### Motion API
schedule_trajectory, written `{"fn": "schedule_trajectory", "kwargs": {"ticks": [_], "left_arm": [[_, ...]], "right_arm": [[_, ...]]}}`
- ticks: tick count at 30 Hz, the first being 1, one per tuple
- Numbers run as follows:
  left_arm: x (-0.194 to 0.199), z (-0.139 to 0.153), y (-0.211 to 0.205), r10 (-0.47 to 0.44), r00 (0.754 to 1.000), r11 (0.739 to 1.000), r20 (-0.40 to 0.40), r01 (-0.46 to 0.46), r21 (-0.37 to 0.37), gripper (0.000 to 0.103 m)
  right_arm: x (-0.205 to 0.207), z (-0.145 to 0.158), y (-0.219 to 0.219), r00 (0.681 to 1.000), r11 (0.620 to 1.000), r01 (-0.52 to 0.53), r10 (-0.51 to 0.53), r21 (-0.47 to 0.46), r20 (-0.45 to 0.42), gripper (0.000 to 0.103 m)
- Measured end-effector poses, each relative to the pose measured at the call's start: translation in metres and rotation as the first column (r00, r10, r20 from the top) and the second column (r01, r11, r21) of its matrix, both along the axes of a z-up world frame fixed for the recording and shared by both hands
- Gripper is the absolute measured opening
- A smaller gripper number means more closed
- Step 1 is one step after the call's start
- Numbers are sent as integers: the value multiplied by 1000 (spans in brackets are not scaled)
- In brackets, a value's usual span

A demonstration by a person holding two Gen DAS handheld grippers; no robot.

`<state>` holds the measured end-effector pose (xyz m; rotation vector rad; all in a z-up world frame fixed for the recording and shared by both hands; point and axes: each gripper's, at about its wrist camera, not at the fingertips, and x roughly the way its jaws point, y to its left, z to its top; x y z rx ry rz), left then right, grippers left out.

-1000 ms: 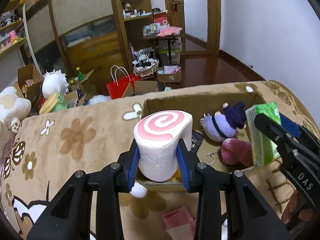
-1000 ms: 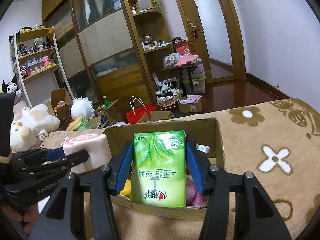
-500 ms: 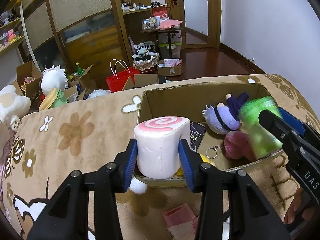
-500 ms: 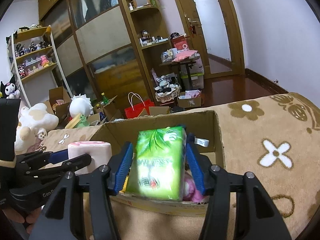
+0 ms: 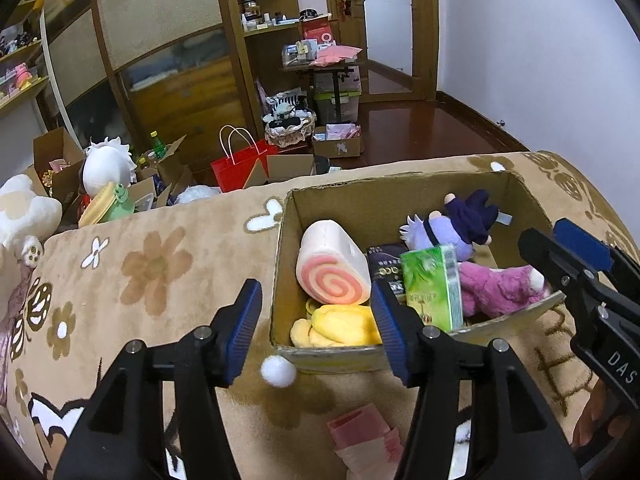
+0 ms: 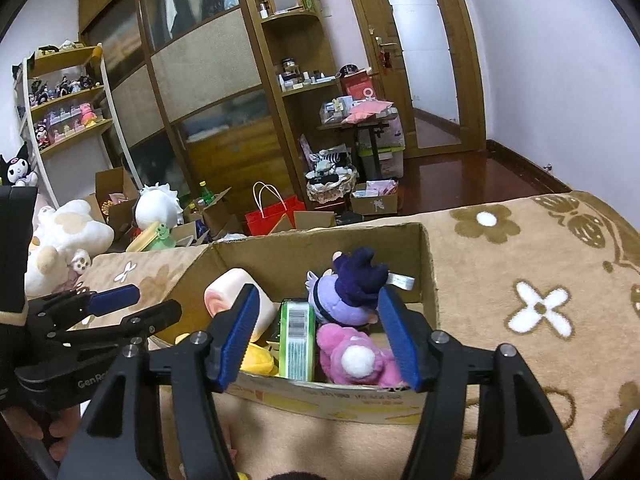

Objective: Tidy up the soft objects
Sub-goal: 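Open the left tool over the box while the right tool releases the tissue pack inside, then withdraw both tools from the box back toward the remaining items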

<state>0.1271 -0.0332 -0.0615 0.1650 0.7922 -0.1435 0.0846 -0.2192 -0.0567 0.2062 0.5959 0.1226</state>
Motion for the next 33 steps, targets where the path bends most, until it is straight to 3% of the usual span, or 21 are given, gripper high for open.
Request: {"fn": "schedule_trajectory", "kwargs": {"ticks": [6, 8, 13, 17, 21, 25, 33], "left_arm": [[-8, 6, 3, -16, 999, 999, -39, 14, -41, 65], [-12, 8, 3, -17, 999, 999, -45, 15, -39, 66], [-27, 16, 4, -23, 999, 1000, -29, 23, -14, 76], [-38, 25, 9, -25, 999, 999, -21, 25, -30, 81], [-50, 36, 11, -20, 1000, 1000, 16, 20, -7, 89], [-59, 41, 11, -34, 999, 999, 2, 34, 12, 96], [-66, 38, 7, -26, 999, 996, -22, 28, 87, 100]], "right_arm": [[-11, 12, -4, 1000, 1000, 25, -25, -7, 7, 81], [-15, 17, -6, 999, 999, 39, -39, -10, 14, 91], [-28, 28, -11, 998, 998, 59, -59, 1, 21, 101], [-39, 36, -14, 997, 998, 67, -67, 16, 22, 102], [-47, 41, -13, 997, 998, 69, -69, 15, 18, 103], [-61, 49, -10, 998, 998, 64, -63, -14, 11, 103], [-78, 54, -3, 999, 999, 48, -48, -17, 7, 103]]}}
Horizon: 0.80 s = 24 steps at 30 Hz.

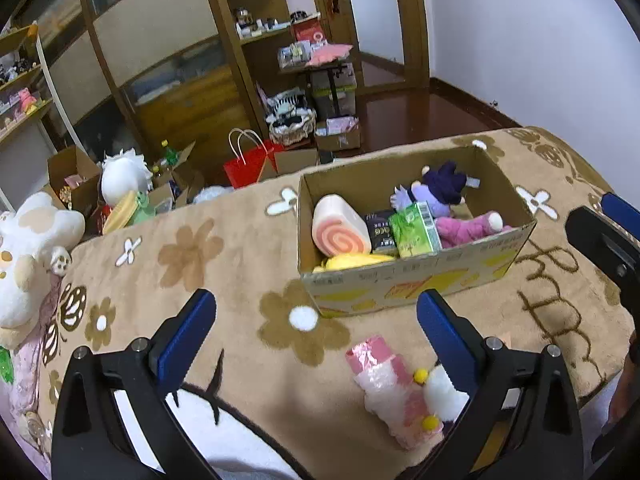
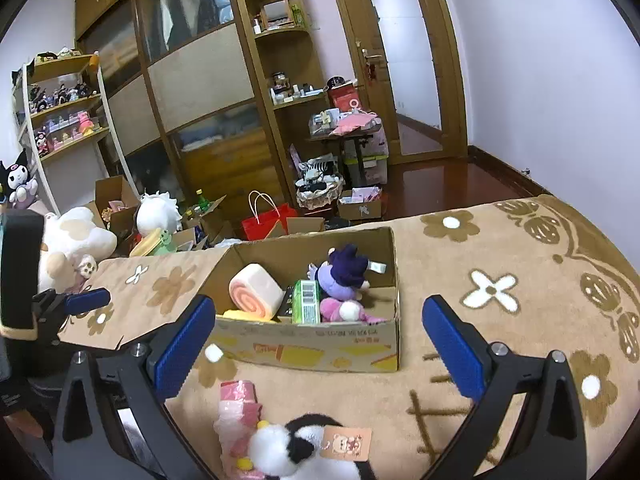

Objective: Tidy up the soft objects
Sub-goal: 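Withdraw both tools from the box back toward the remaining items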

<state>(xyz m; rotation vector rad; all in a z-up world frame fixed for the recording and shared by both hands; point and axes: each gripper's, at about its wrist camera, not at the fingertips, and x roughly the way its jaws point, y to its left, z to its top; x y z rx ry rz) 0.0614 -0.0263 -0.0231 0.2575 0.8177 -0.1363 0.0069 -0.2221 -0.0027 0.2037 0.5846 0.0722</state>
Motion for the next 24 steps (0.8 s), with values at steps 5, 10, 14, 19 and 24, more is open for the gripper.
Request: {"fn": "schedule_trajectory", "kwargs": {"ticks": [5, 10, 14, 19, 24], "left_arm": [[4, -7, 7, 15, 997, 999, -80, -18, -36, 100], [7, -15, 9, 26, 991, 999, -128, -30, -34, 100], [12, -25, 10, 41, 983, 998, -178, -48, -38, 100], [21, -35, 18, 45, 967, 991, -250, -74, -108, 100], [29, -44, 23, 43, 948, 981, -315, -100, -168, 100]], "right_arm": [[-8, -4, 1, 1000, 1000, 1, -1, 11, -16, 103], [-12, -12, 3, 999, 1000, -7, 8, 14, -42, 103], [-13, -23, 7, 997, 999, -37, 36, -18, -71, 103], [-9, -38, 8, 993, 999, -51, 51, 3, -110, 103], [-5, -53, 13, 984, 996, -84, 86, 20, -159, 103]]}}
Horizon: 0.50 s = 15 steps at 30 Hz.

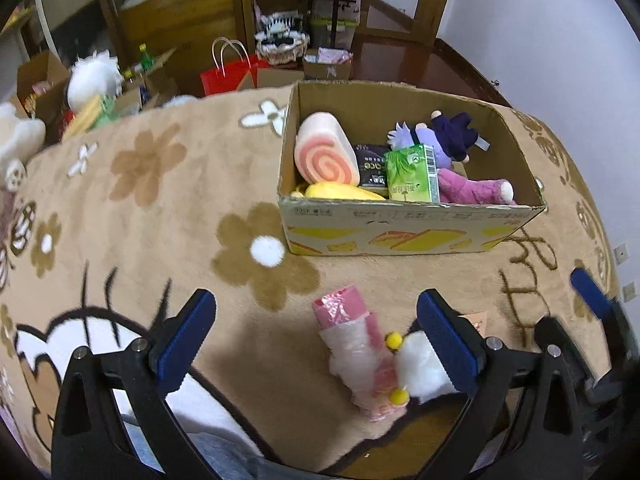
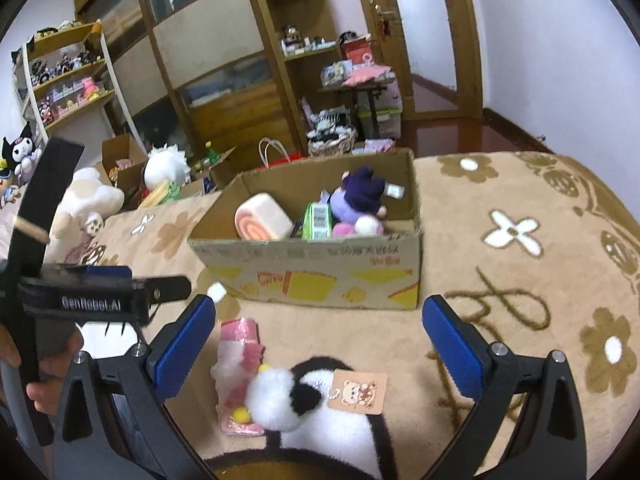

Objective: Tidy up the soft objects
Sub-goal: 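Withdraw both tools from the box back toward the remaining items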

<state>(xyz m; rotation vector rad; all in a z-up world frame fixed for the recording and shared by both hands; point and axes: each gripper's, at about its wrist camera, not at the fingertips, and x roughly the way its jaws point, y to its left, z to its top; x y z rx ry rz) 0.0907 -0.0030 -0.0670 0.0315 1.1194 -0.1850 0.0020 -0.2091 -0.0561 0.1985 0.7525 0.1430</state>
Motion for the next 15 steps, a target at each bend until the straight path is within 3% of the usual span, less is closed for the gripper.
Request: {"fn": "schedule_trajectory", "kwargs": {"ticks": [15], "left_arm": [[18, -48, 2, 62, 979, 996, -196, -72, -44, 100]], "right_arm": [[10, -44, 21, 986, 997, -76, 78, 18, -150, 103]]}}
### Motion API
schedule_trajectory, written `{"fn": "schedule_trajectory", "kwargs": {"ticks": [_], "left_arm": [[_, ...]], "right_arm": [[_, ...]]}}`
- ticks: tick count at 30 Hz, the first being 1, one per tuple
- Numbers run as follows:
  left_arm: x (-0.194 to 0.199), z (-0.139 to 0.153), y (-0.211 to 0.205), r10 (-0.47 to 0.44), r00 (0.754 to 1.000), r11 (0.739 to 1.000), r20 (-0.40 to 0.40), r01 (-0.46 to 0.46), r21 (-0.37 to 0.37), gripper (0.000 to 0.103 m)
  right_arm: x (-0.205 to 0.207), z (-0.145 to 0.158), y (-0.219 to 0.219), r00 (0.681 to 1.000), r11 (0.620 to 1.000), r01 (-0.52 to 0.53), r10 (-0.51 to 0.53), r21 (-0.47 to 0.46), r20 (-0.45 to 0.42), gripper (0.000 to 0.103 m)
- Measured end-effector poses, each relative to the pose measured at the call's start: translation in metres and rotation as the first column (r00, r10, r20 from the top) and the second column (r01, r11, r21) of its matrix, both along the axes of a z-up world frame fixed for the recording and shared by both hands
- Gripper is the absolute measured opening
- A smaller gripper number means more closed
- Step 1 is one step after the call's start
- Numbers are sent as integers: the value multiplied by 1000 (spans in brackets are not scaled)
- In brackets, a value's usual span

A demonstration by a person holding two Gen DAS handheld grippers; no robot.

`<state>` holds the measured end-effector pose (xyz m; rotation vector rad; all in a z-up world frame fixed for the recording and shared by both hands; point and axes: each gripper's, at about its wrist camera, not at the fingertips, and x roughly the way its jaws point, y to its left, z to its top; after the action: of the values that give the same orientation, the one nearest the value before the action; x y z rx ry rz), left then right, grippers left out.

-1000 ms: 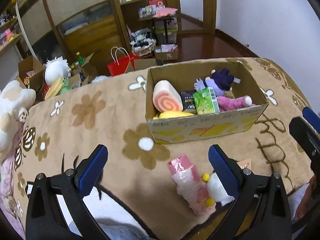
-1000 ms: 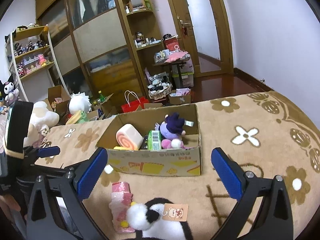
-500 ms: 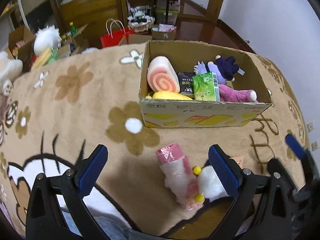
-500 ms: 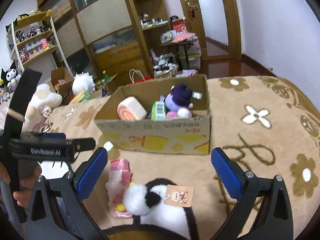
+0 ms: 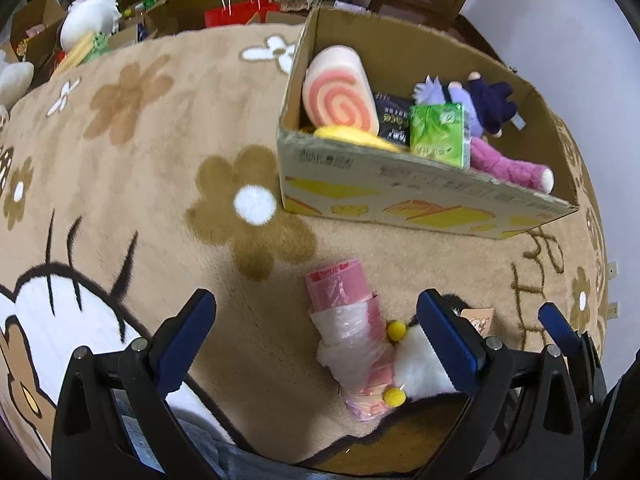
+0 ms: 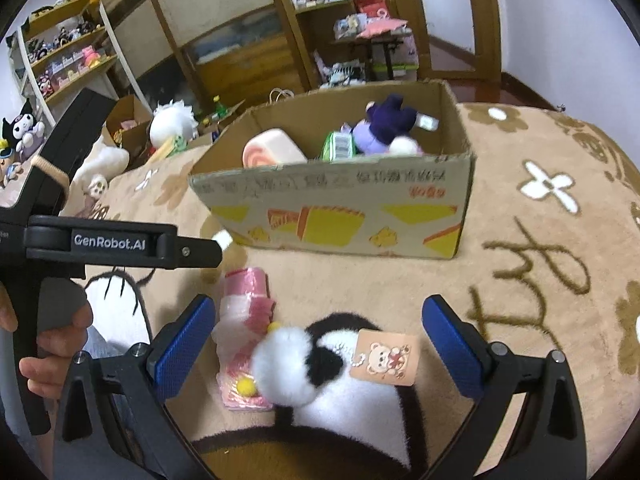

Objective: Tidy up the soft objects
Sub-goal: 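Withdraw both tools from the box back toward the remaining items, then grasp the pink-wrapped roll with the left tool while the right tool grasps the black-and-white plush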

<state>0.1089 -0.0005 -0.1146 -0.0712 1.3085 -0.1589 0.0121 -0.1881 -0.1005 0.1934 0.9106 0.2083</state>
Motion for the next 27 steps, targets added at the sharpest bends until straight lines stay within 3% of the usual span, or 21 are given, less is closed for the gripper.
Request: {"fn": "schedule_trajectory", "kwargs": {"ticks": [27], "left_arm": [[17, -60, -23, -13, 989, 998, -145, 21, 56, 99]], "right_arm": [[11, -56, 28, 975, 997, -72, 68, -15, -214, 99]]}}
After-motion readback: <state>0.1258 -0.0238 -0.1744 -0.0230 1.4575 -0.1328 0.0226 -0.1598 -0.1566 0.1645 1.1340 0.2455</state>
